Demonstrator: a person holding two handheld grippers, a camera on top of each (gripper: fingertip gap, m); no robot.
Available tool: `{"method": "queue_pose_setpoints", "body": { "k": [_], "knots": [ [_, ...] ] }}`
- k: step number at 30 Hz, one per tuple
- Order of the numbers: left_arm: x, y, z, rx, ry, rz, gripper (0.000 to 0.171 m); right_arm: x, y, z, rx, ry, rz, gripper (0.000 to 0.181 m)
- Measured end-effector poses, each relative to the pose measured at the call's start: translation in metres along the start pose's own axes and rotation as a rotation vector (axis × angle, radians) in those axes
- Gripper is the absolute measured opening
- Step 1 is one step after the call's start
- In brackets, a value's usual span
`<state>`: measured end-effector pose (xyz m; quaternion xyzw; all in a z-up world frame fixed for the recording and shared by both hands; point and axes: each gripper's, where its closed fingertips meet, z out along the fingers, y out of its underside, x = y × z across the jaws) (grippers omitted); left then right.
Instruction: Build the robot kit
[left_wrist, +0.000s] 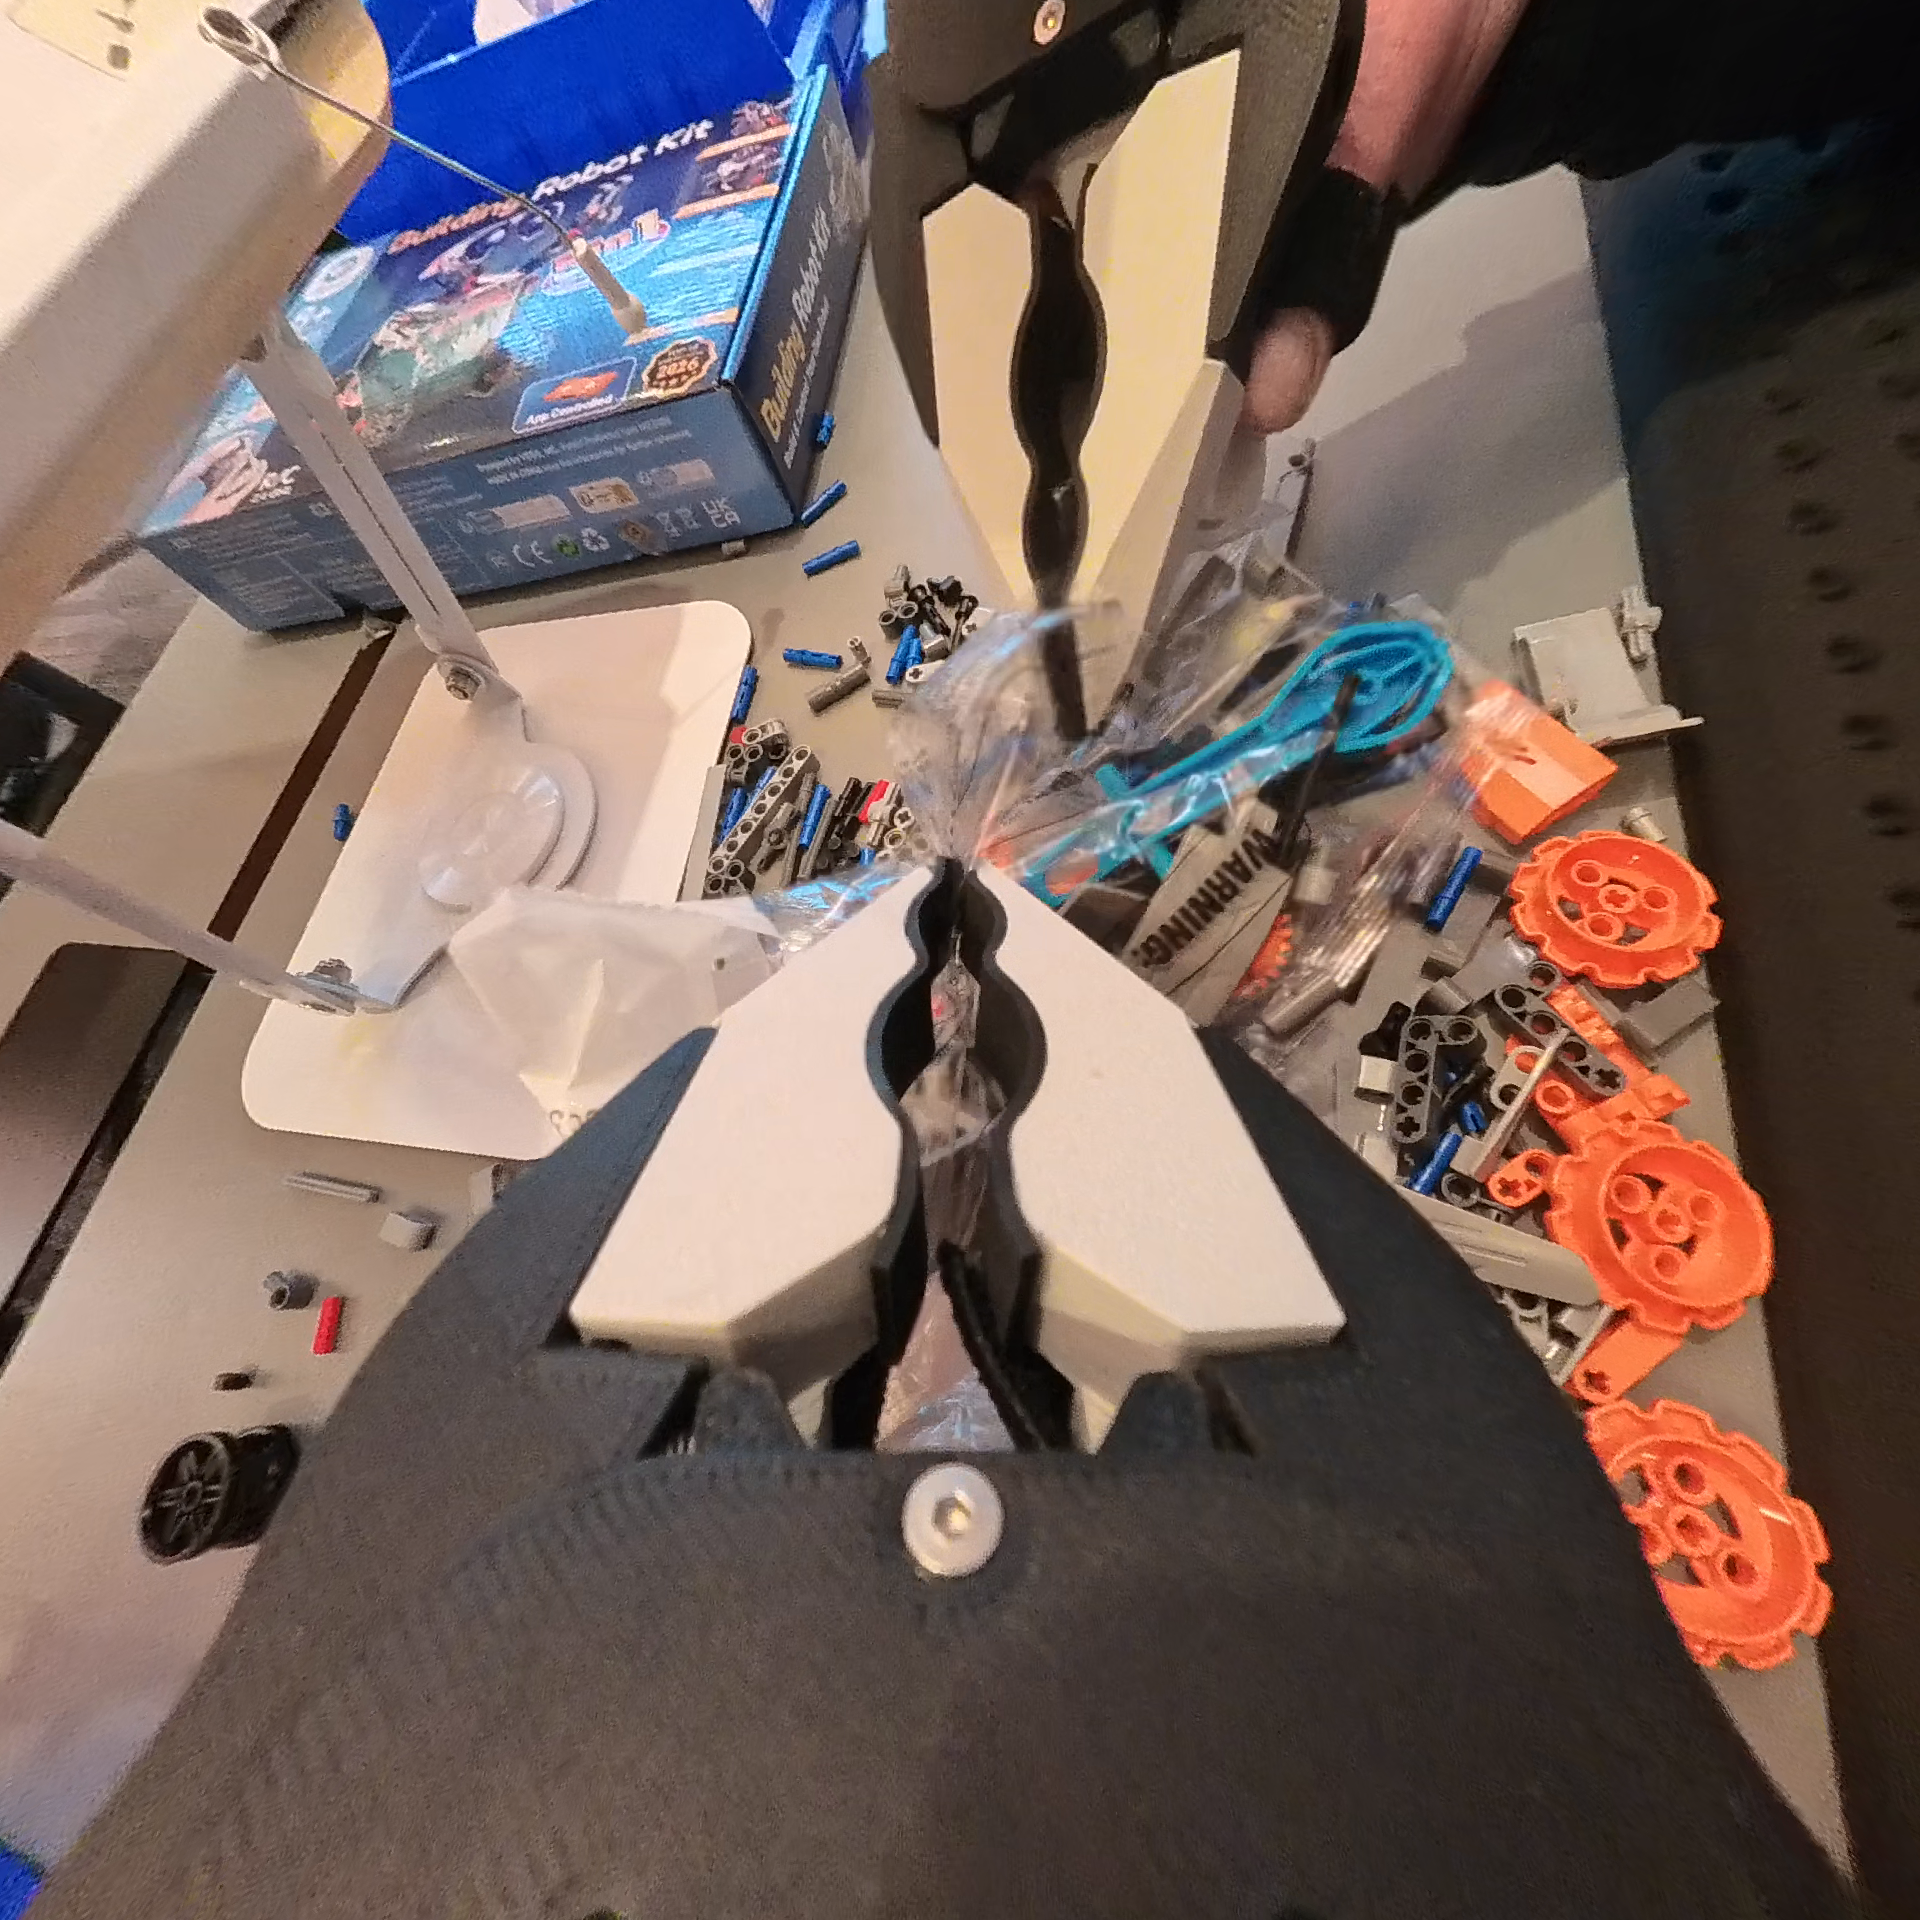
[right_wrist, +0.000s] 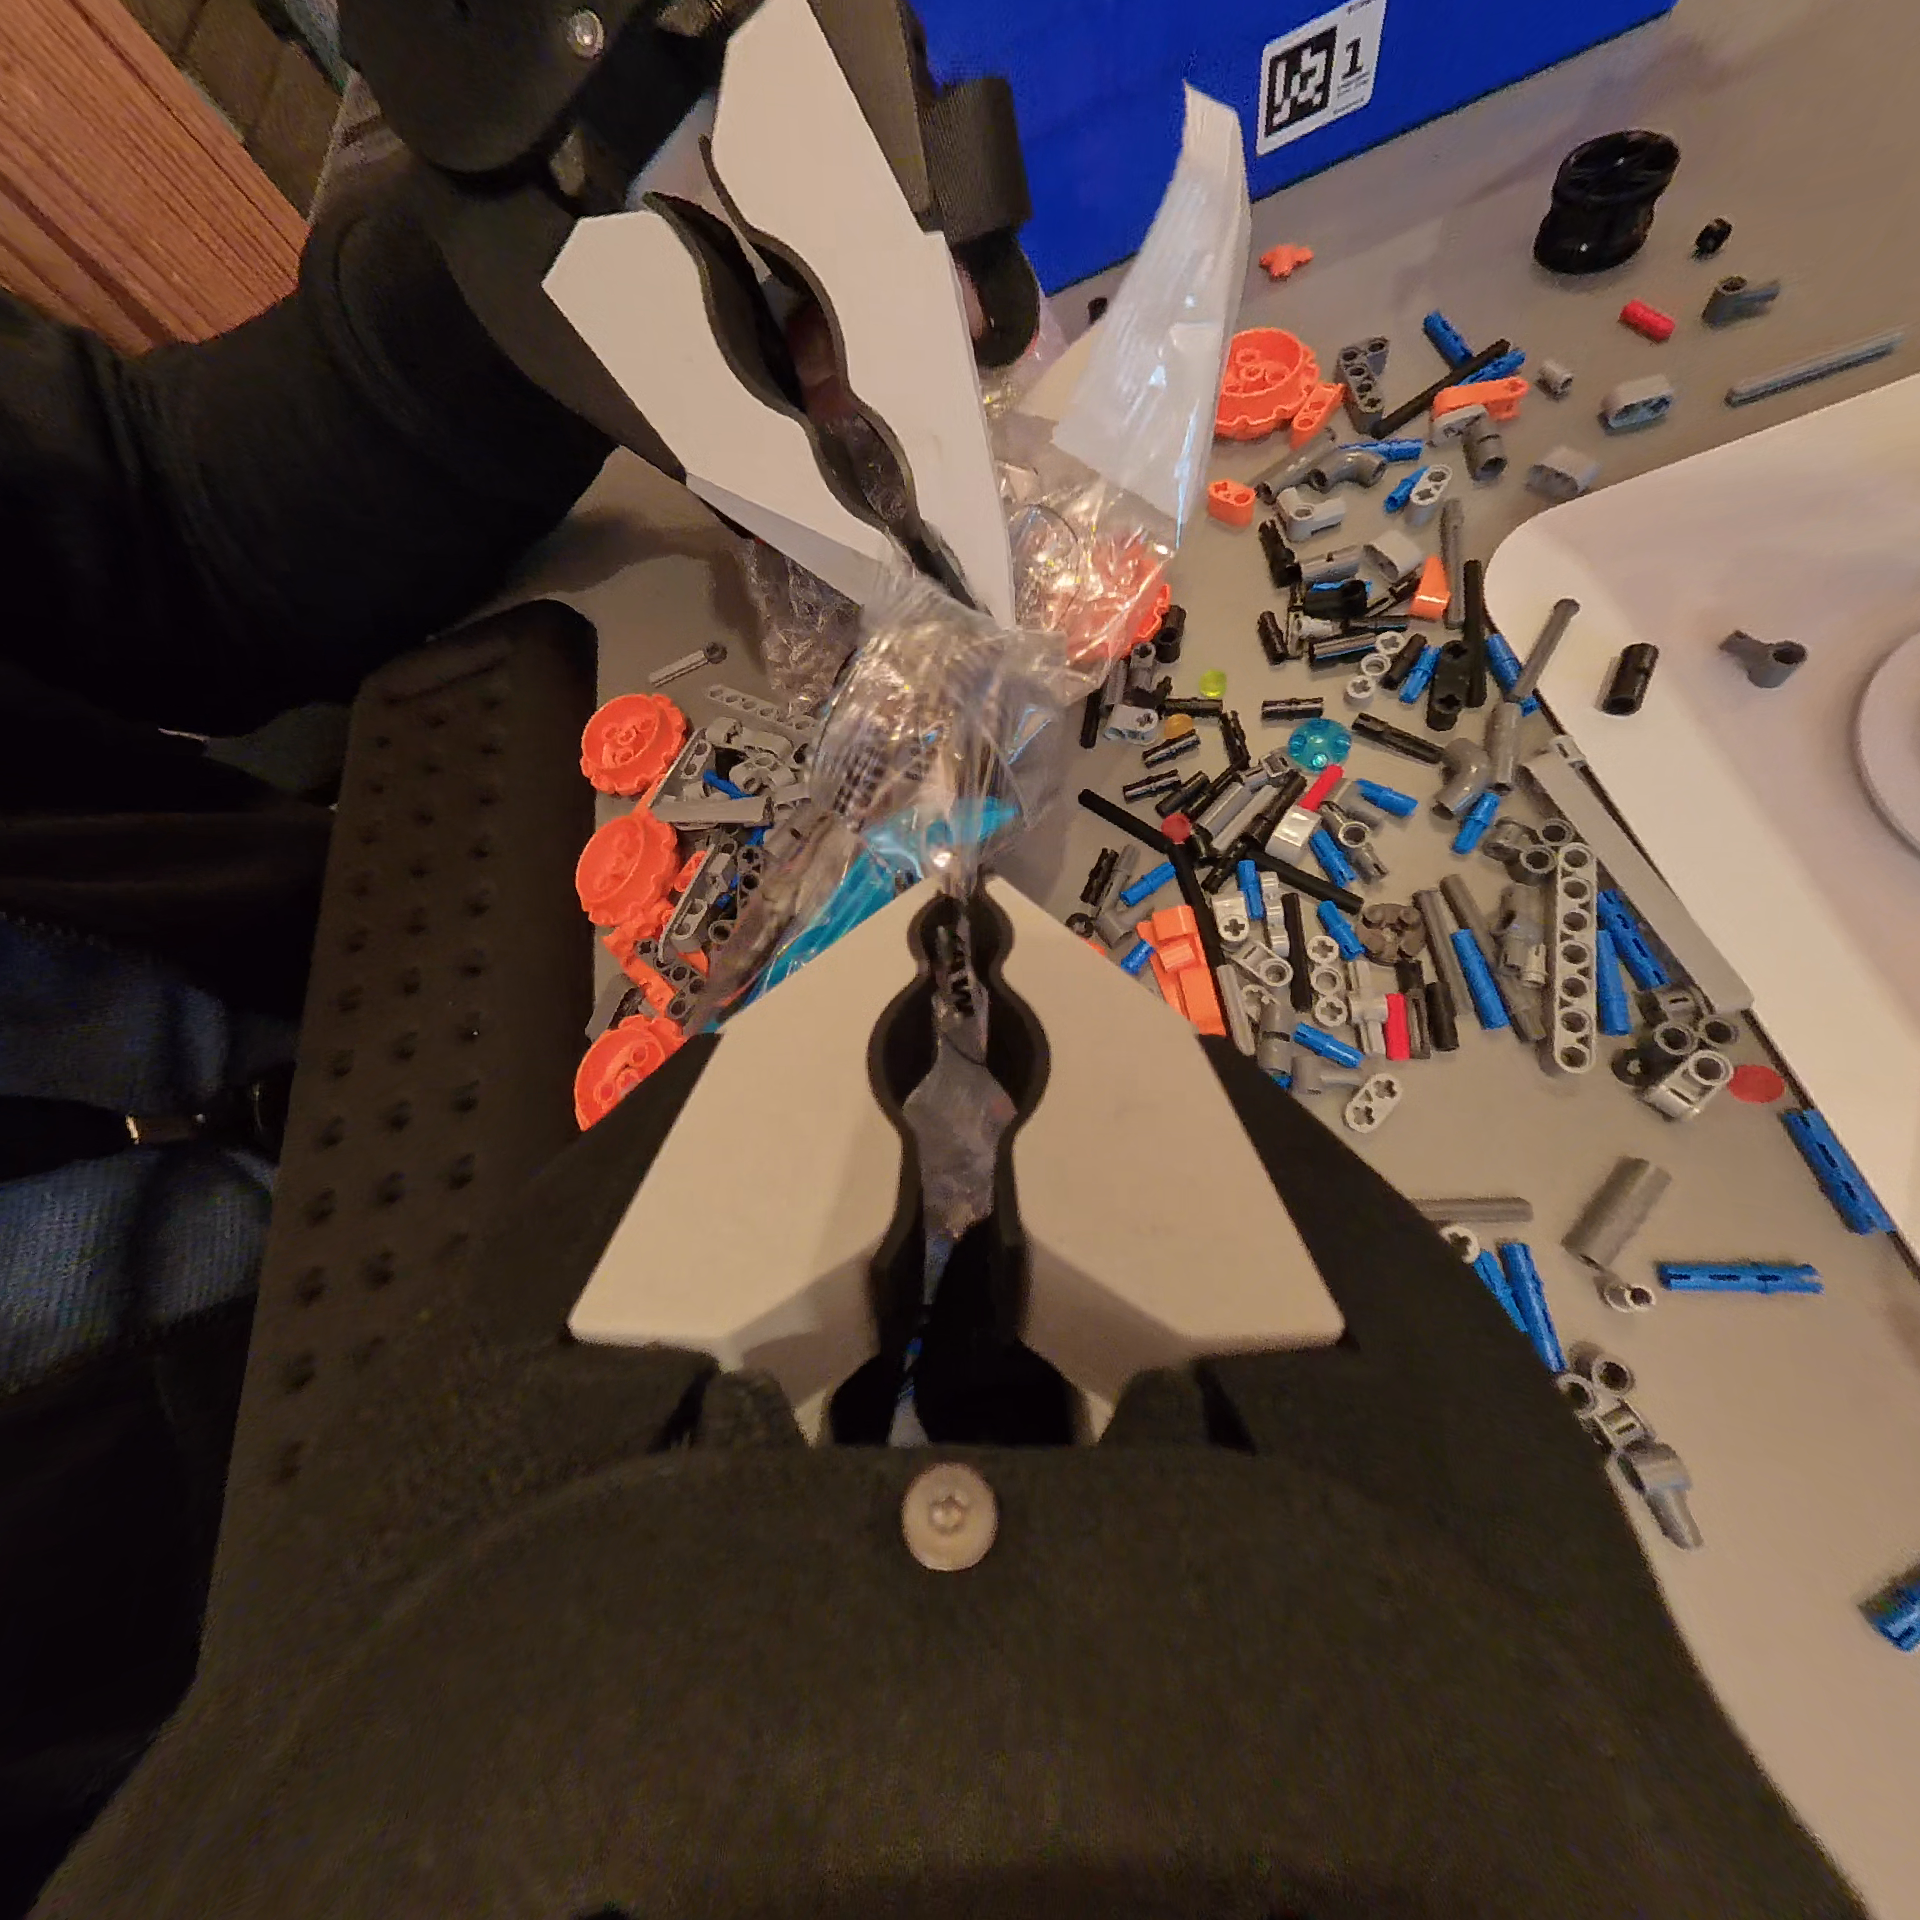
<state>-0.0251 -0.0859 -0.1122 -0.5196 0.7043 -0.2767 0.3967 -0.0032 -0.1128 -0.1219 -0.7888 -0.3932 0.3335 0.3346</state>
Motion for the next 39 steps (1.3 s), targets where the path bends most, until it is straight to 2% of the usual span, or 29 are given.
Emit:
{"method": "queue_pose_setpoints", "body": {
  "k": [3, 6, 8, 10, 12, 17, 21, 30, 34, 37, 38, 39],
  "knots": [
    [0.002, 0.004, 0.001, -0.005, 0.038, -0.048, 0.000, -0.003, -0.005, -0.006, 0.030, 0.029, -0.025, 0.035],
    [0.004, 0.006, 0.006, -0.016, 0.065, -0.093, 0.000, -0.004, -0.005, -0.016, 0.004, 0.118, -0.122, 0.040],
    [0.004, 0.008, 0.008, -0.029, 0.071, -0.114, 0.000, -0.013, -0.008, -0.027, 0.010, 0.140, -0.192, 0.034],
    [0.003, 0.008, 0.009, -0.029, 0.069, -0.133, 0.000, -0.023, -0.012, -0.035, 0.012, 0.164, -0.267, 0.020],
    [0.003, 0.008, 0.011, -0.028, 0.078, -0.146, 0.000, -0.043, -0.011, -0.030, 0.002, 0.110, -0.309, 0.016],
    [0.003, 0.006, 0.012, -0.022, 0.095, -0.194, 0.000, -0.006, 0.004, 0.004, -0.109, 0.286, -0.305, 0.027],
    [0.003, 0.007, 0.012, -0.026, 0.120, -0.237, 0.000, 0.002, 0.006, 0.014, -0.161, 0.327, -0.382, 0.000],
    [0.004, 0.003, 0.011, -0.003, 0.164, -0.320, 0.000, -0.007, 0.000, 0.003, -0.075, 0.267, -0.367, 0.000],
    [0.005, 0.004, 0.011, 0.026, 0.219, -0.415, 0.000, -0.008, -0.001, 0.003, -0.047, 0.310, -0.415, 0.000],
    [0.002, 0.004, 0.008, 0.011, 0.180, -0.364, 0.001, -0.009, -0.003, 0.006, -0.024, 0.282, -0.372, 0.000],
    [0.002, 0.003, 0.007, 0.007, 0.173, -0.350, 0.006, -0.011, -0.004, 0.006, -0.012, 0.272, -0.367, 0.000],
    [0.003, 0.000, 0.004, 0.017, 0.163, -0.308, 0.018, -0.012, -0.006, 0.005, 0.004, 0.260, -0.351, 0.000]
  ]
}}
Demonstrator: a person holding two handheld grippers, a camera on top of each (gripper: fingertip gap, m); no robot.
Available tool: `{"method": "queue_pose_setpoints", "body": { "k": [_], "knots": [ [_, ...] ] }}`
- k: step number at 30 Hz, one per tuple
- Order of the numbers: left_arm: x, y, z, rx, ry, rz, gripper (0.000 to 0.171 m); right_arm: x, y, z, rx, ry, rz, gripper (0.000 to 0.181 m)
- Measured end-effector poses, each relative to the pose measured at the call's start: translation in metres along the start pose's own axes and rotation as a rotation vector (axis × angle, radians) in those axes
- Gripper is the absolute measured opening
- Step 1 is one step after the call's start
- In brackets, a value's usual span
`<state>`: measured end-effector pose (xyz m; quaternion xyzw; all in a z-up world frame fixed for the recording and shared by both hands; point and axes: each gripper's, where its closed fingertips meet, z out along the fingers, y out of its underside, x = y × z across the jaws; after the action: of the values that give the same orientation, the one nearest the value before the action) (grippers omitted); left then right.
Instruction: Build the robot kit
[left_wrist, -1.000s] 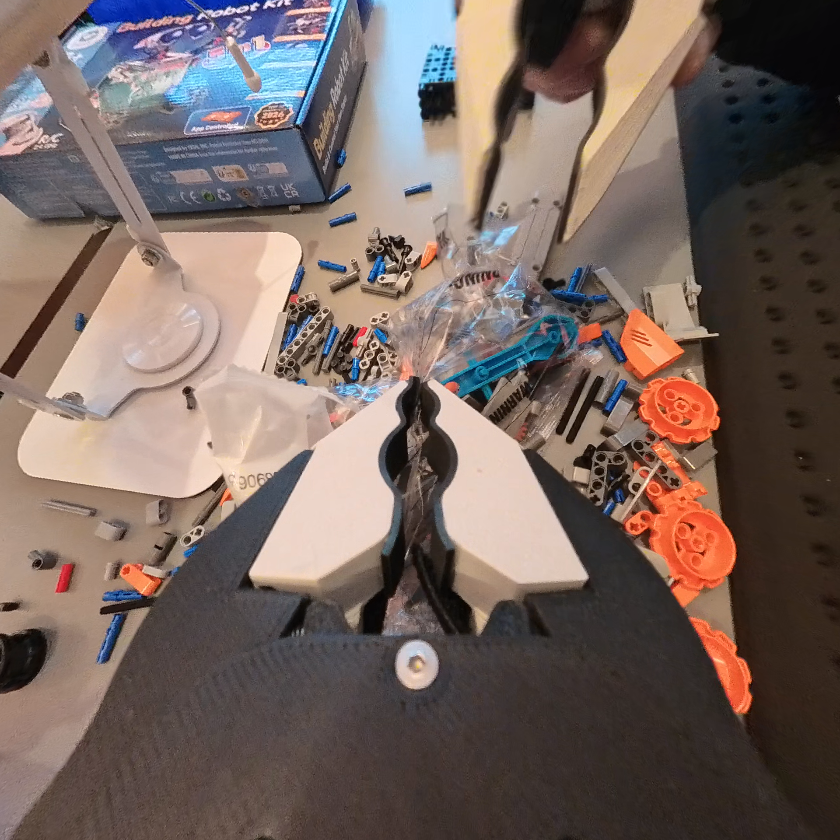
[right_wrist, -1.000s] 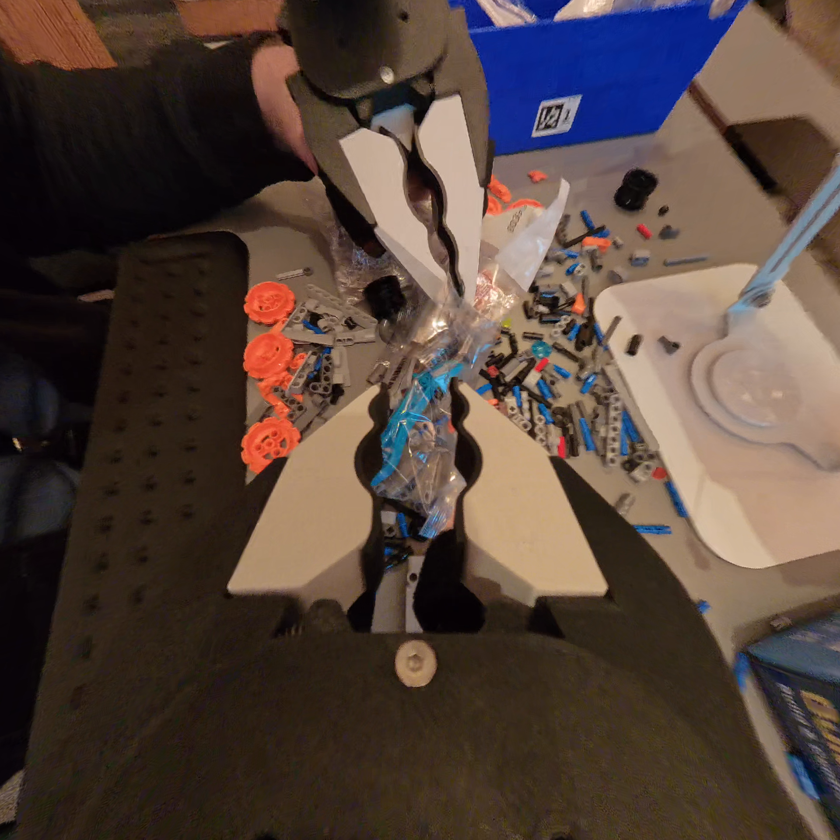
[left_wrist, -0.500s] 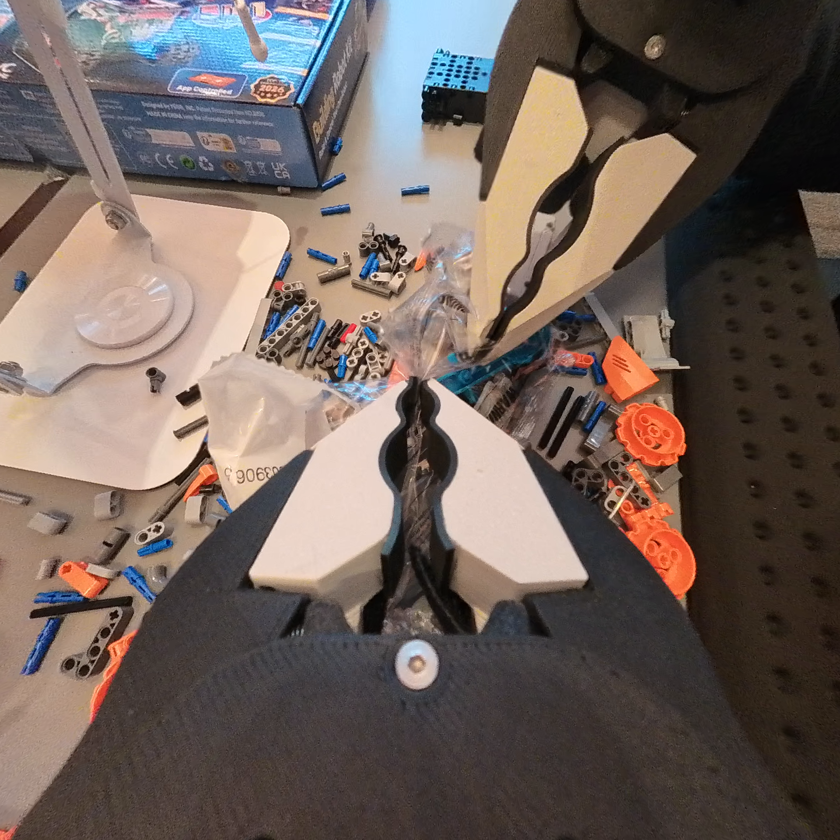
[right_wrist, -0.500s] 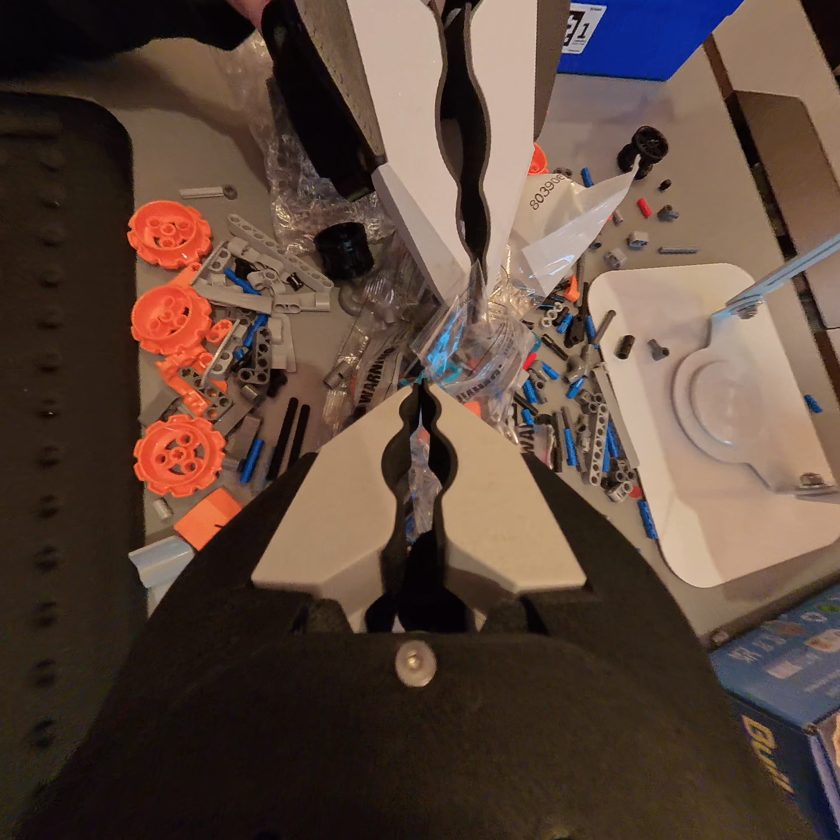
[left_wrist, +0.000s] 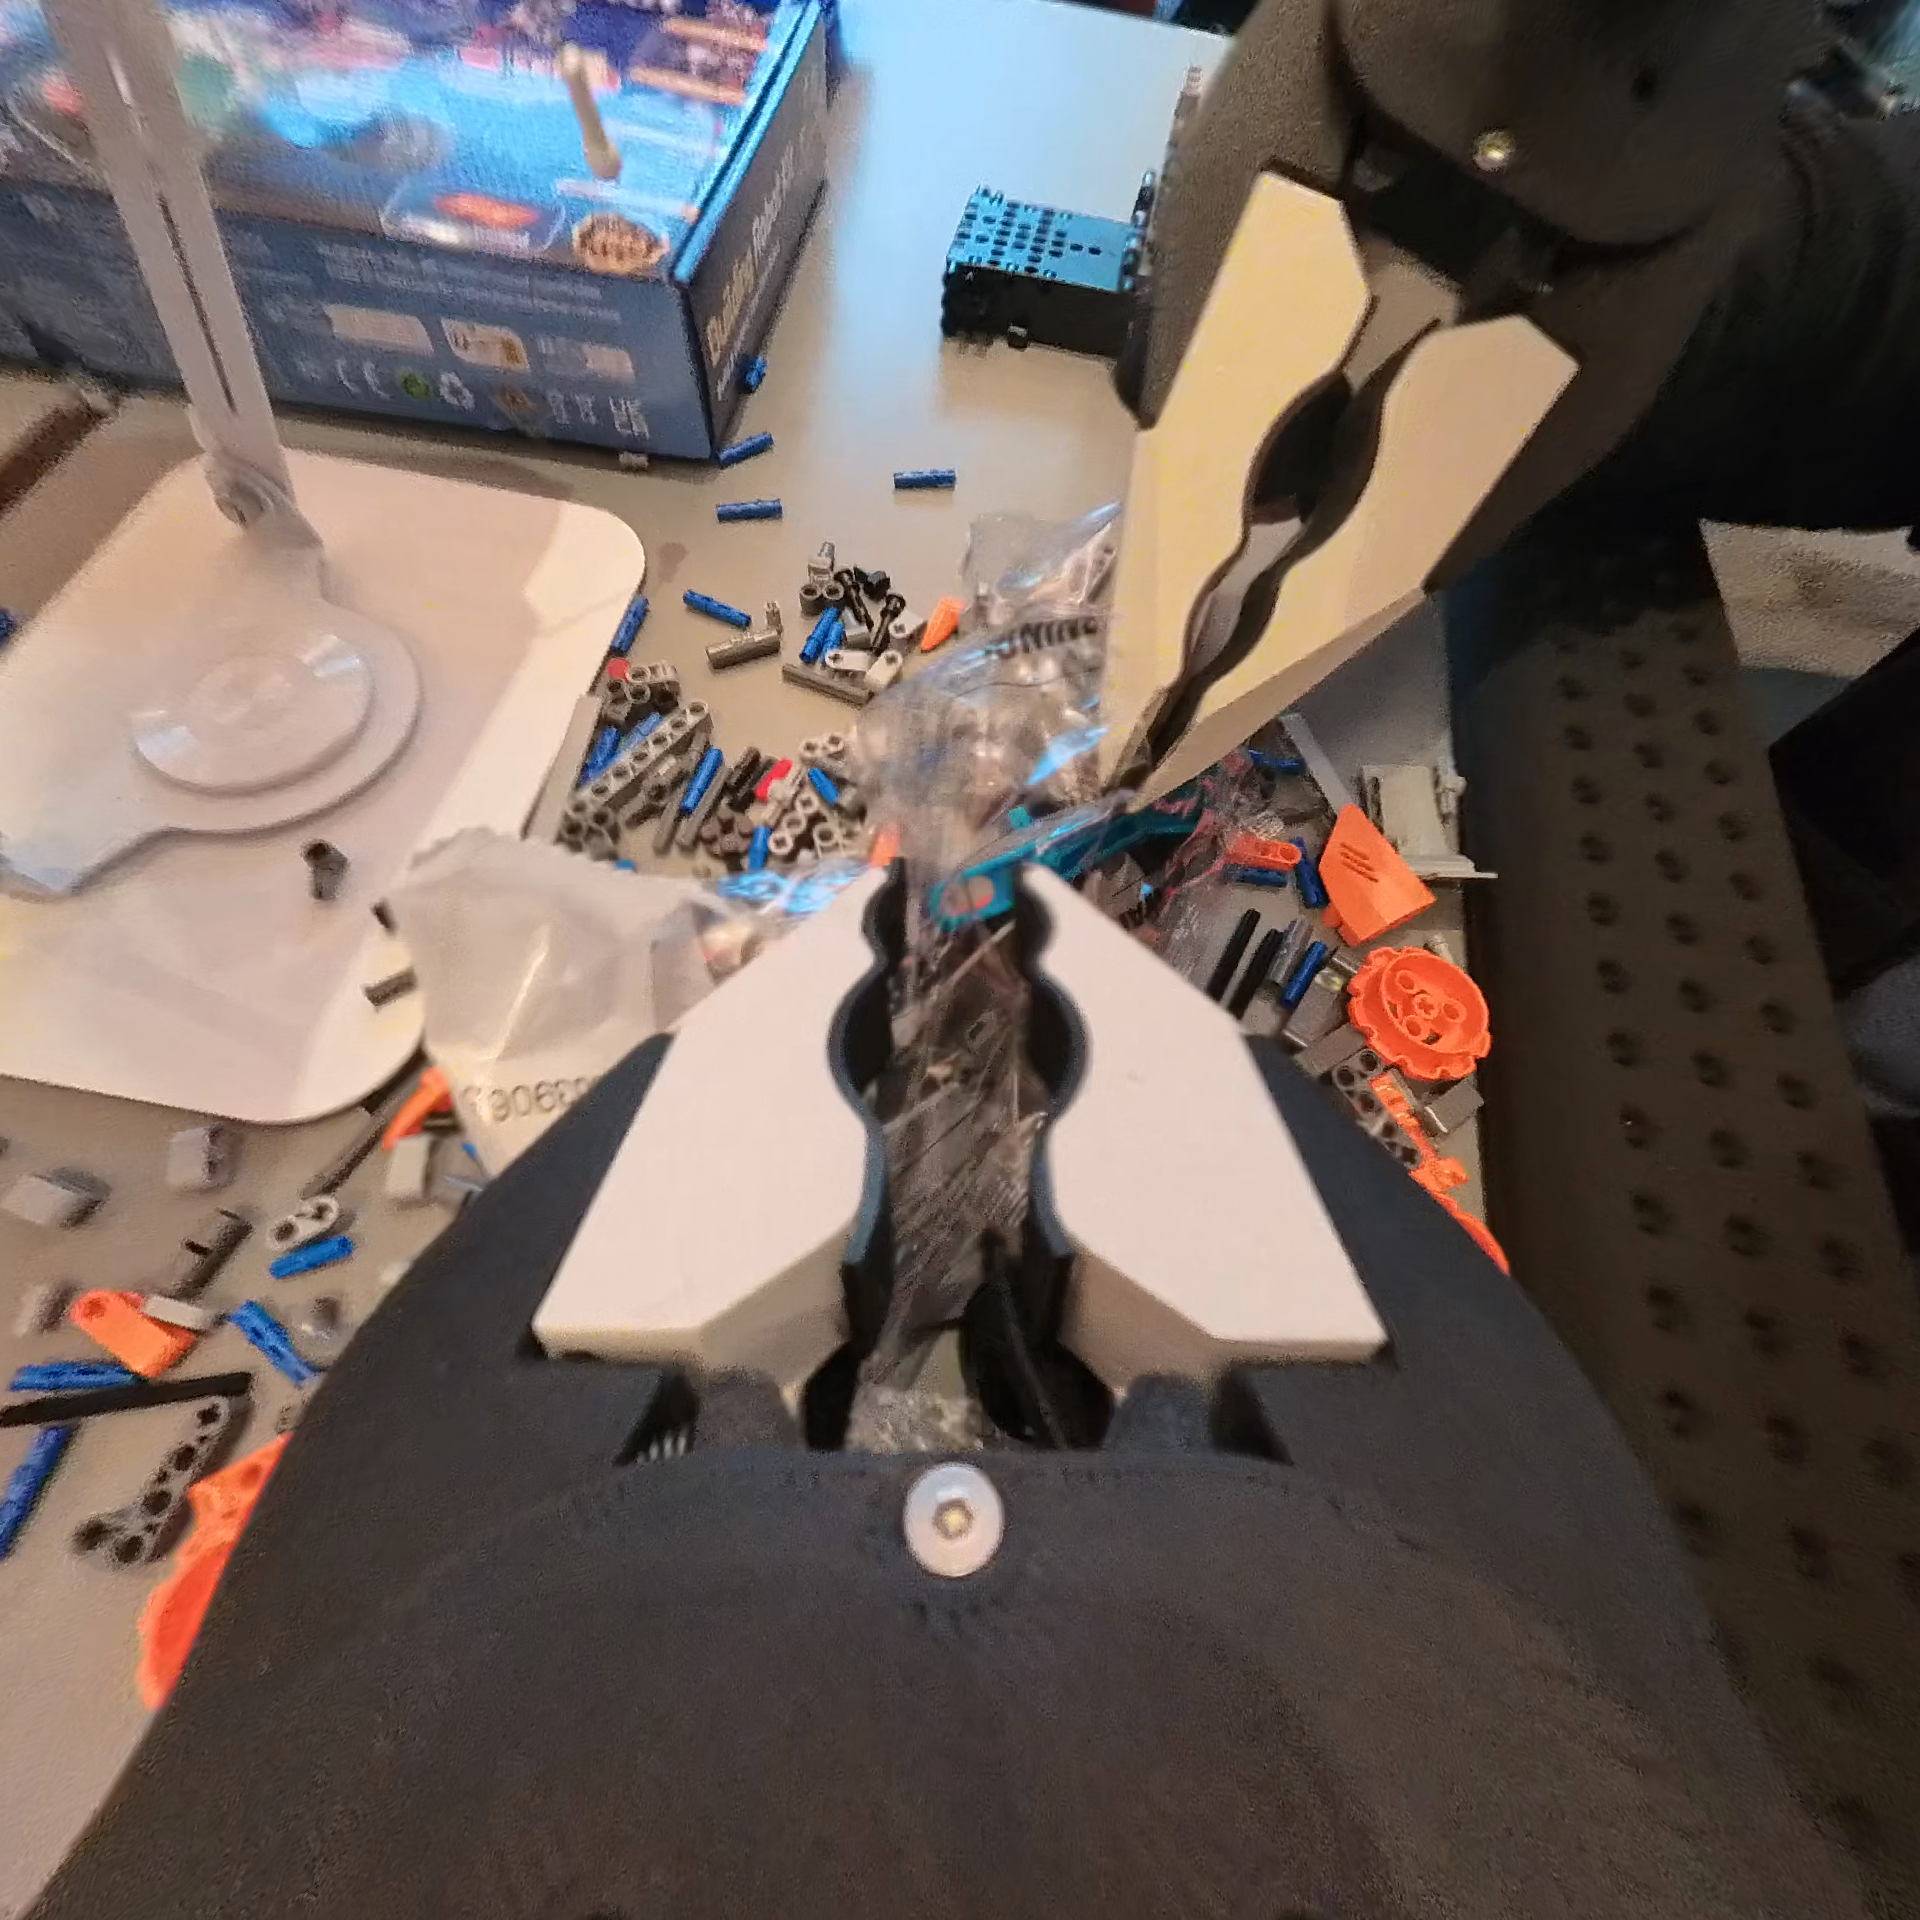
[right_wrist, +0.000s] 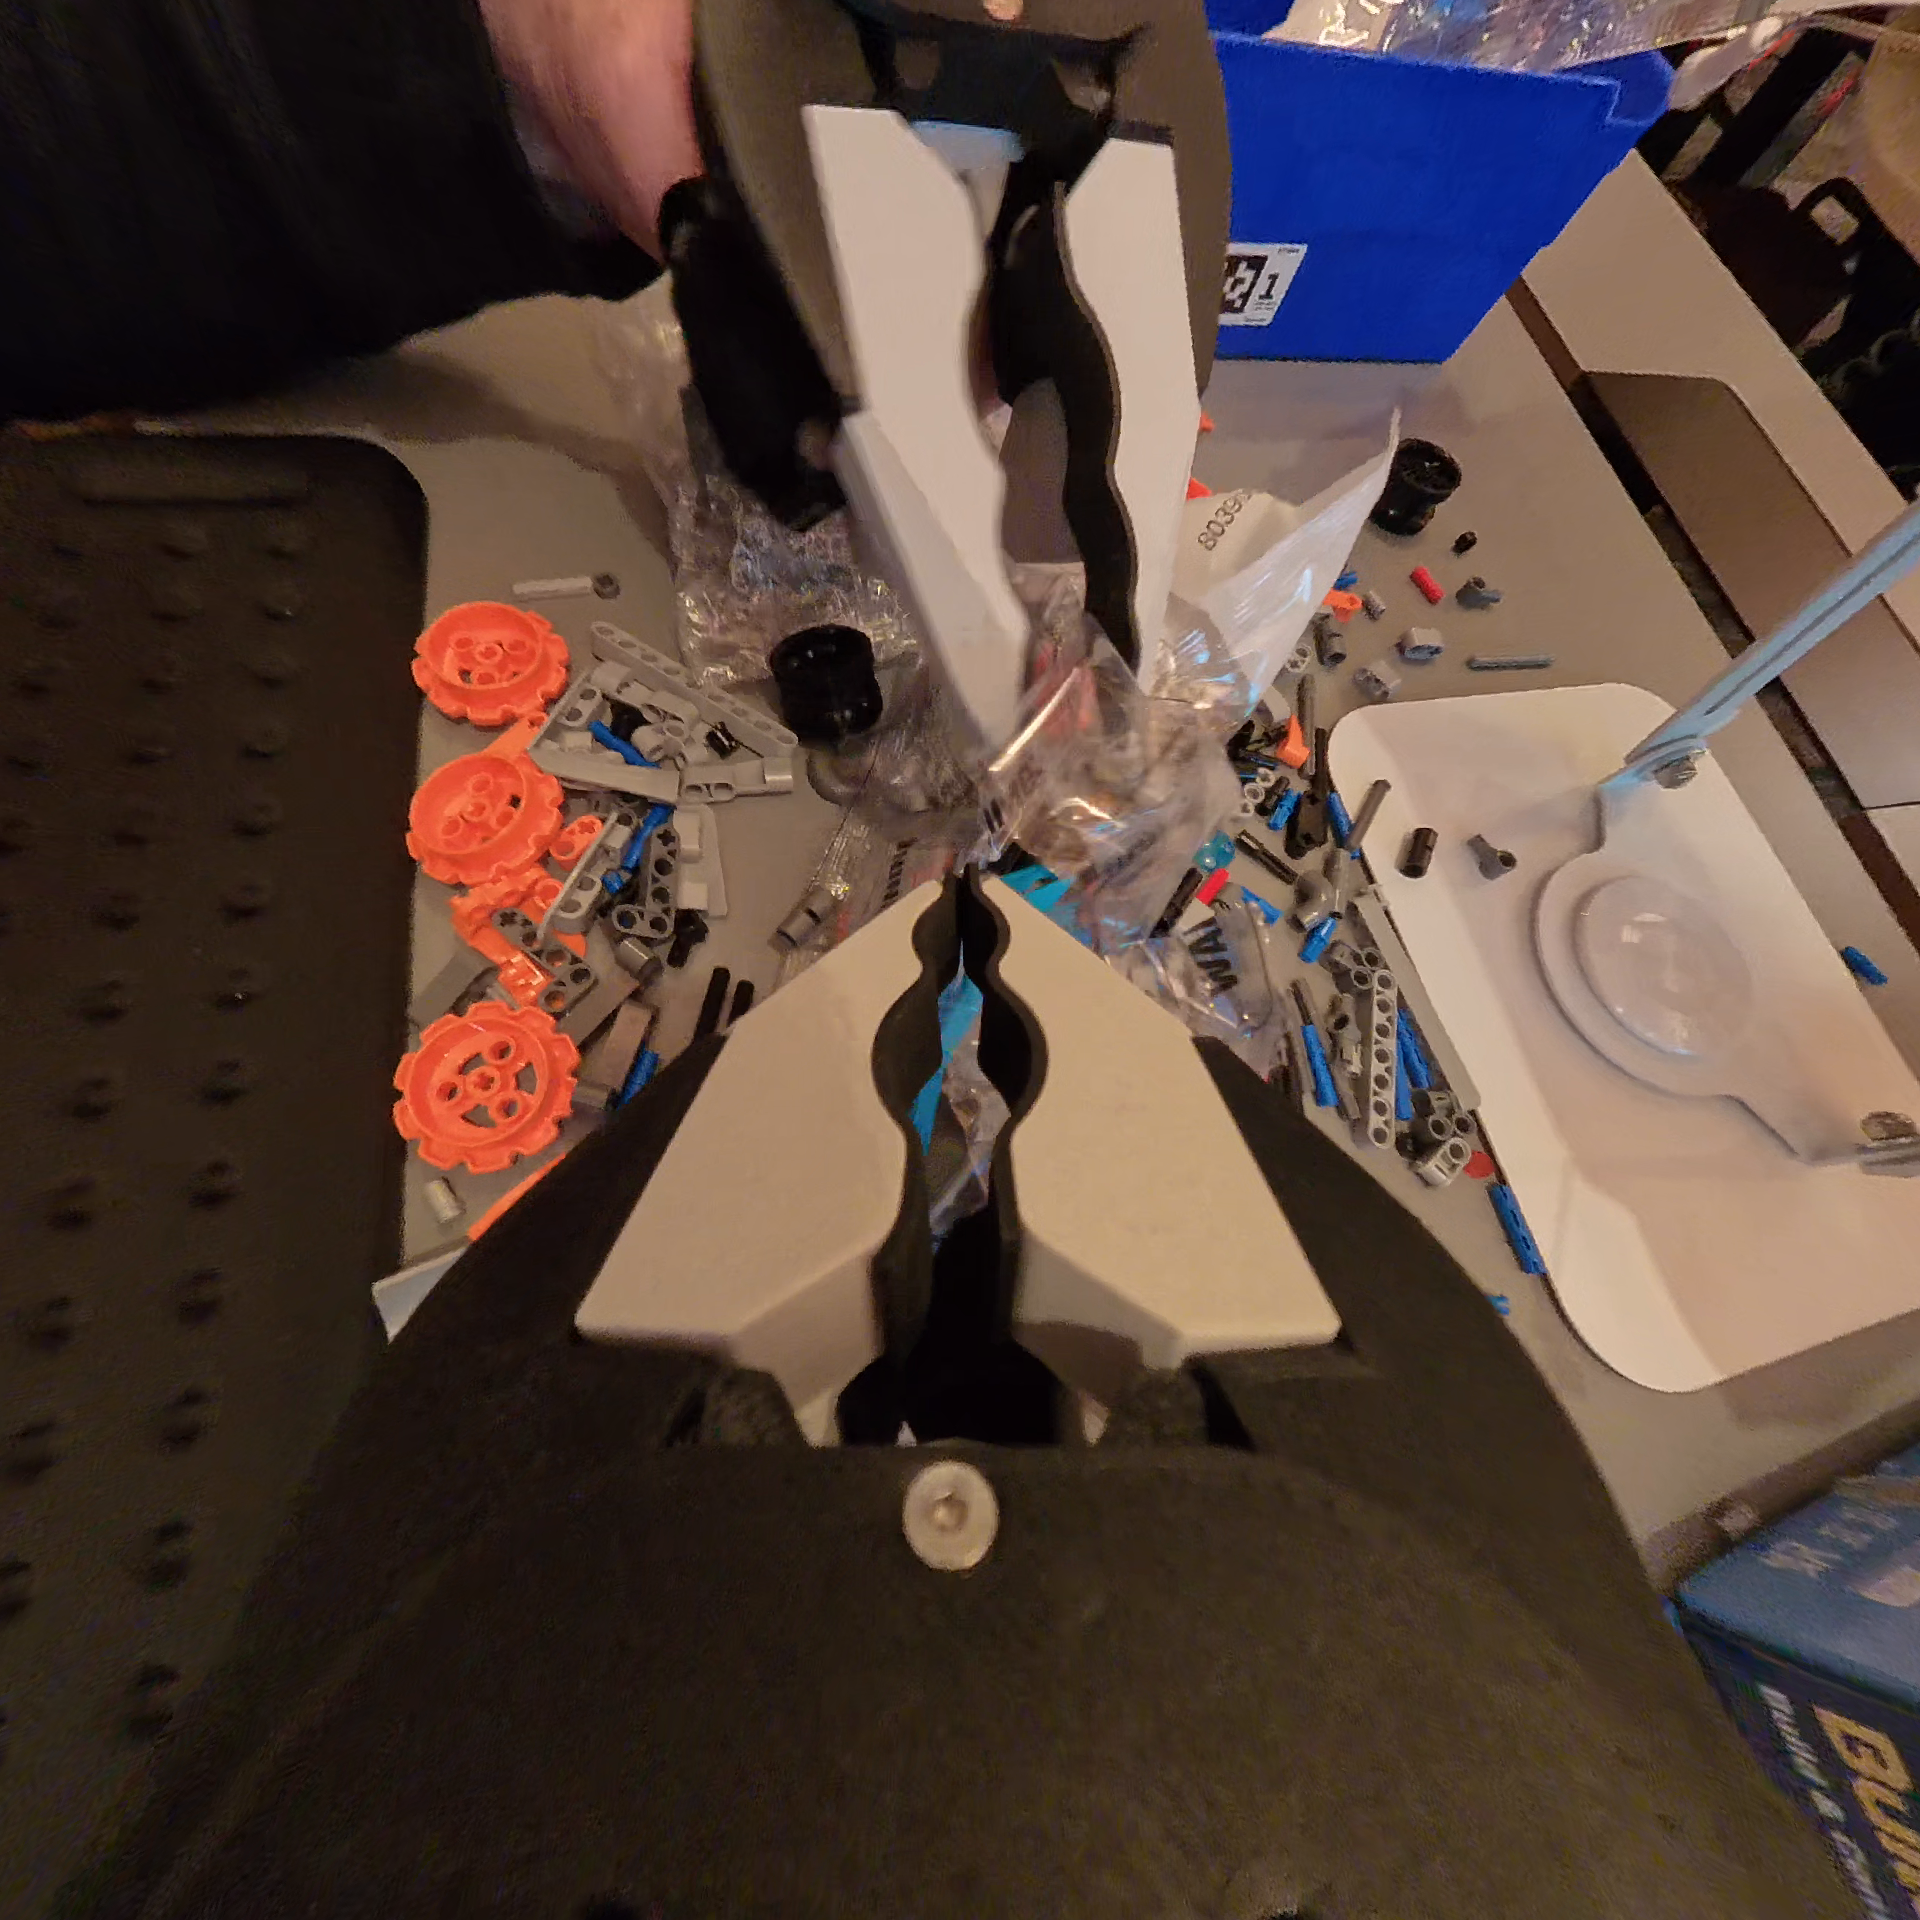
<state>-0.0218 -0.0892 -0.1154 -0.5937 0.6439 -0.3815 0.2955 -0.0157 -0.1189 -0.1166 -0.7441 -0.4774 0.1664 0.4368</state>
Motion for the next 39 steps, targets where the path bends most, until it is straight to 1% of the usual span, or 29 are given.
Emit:
{"method": "queue_pose_setpoints", "body": {
  "k": [3, 5, 6, 8, 9, 10, 12, 13, 15, 18, 20, 24, 26, 27, 28, 30, 31, 33, 36, 39],
  "knots": [
    [0.005, -0.006, 0.002, -0.001, -0.046, 0.113, 0.051, 0.004, 0.003, -0.002, 0.004, 0.001, 0.029, 0.000],
    [0.004, -0.008, 0.006, -0.007, -0.091, 0.168, 0.062, 0.004, 0.004, -0.001, 0.001, -0.012, 0.038, 0.000],
    [0.005, -0.011, 0.006, -0.003, -0.110, 0.203, 0.062, 0.003, 0.005, -0.001, -0.008, -0.014, 0.030, 0.000],
    [0.003, -0.018, 0.005, 0.020, -0.161, 0.249, 0.054, 0.000, 0.004, 0.001, -0.007, -0.028, 0.031, 0.000],
    [0.004, -0.021, 0.005, 0.032, -0.150, 0.240, 0.051, -0.001, 0.004, 0.001, -0.009, -0.030, 0.030, 0.000],
    [0.005, -0.019, 0.006, 0.018, -0.140, 0.233, 0.044, -0.001, 0.004, 0.001, -0.009, -0.030, 0.027, 0.000],
    [0.001, -0.015, 0.009, -0.003, -0.164, 0.246, 0.027, -0.003, 0.001, 0.002, 0.000, -0.034, 0.027, 0.000],
    [0.003, -0.014, 0.012, -0.015, -0.154, 0.252, 0.018, -0.003, 0.002, 0.003, -0.008, -0.031, 0.015, 0.000],
    [0.002, -0.010, 0.015, -0.049, -0.185, 0.296, 0.000, -0.003, 0.001, 0.003, -0.004, -0.027, 0.011, 0.000],
    [-0.002, -0.010, 0.018, -0.044, -0.208, 0.289, 0.000, 0.000, 0.002, 0.003, -0.006, 0.008, -0.001, 0.000],
    [-0.009, -0.011, 0.015, -0.029, -0.216, 0.218, 0.000, 0.006, 0.004, 0.003, -0.019, 0.074, -0.032, 0.000],
    [-0.014, -0.001, 0.022, -0.051, -0.202, 0.140, 0.000, 0.007, 0.012, 0.009, -0.113, 0.220, -0.169, 0.000],
    [-0.019, 0.002, 0.023, -0.051, -0.207, 0.101, 0.000, 0.007, 0.014, 0.012, -0.139, 0.265, -0.208, 0.000],
    [-0.030, 0.005, 0.023, -0.058, -0.256, 0.071, 0.000, 0.001, 0.016, 0.014, -0.154, 0.242, -0.235, 0.000],
    [-0.045, 0.010, 0.017, -0.082, -0.328, 0.079, 0.000, -0.007, 0.017, 0.018, -0.165, 0.239, -0.266, 0.000],
    [-0.048, 0.006, 0.011, -0.050, -0.301, 0.031, 0.000, -0.013, 0.028, 0.025, -0.225, 0.260, -0.332, 0.000],
    [-0.049, 0.008, 0.010, -0.060, -0.315, 0.041, 0.000, -0.011, 0.025, 0.022, -0.205, 0.253, -0.307, 0.000],
    [-0.043, 0.009, 0.013, -0.055, -0.280, 0.034, 0.000, -0.007, 0.020, 0.014, -0.167, 0.241, -0.252, 0.000],
    [-0.040, 0.007, 0.013, -0.055, -0.268, 0.053, 0.000, -0.014, 0.014, 0.009, -0.110, 0.202, -0.208, 0.000],
    [-0.041, 0.007, 0.012, -0.053, -0.269, 0.052, 0.000, -0.020, 0.018, 0.002, -0.101, 0.150, -0.181, 0.000]
  ]
}}
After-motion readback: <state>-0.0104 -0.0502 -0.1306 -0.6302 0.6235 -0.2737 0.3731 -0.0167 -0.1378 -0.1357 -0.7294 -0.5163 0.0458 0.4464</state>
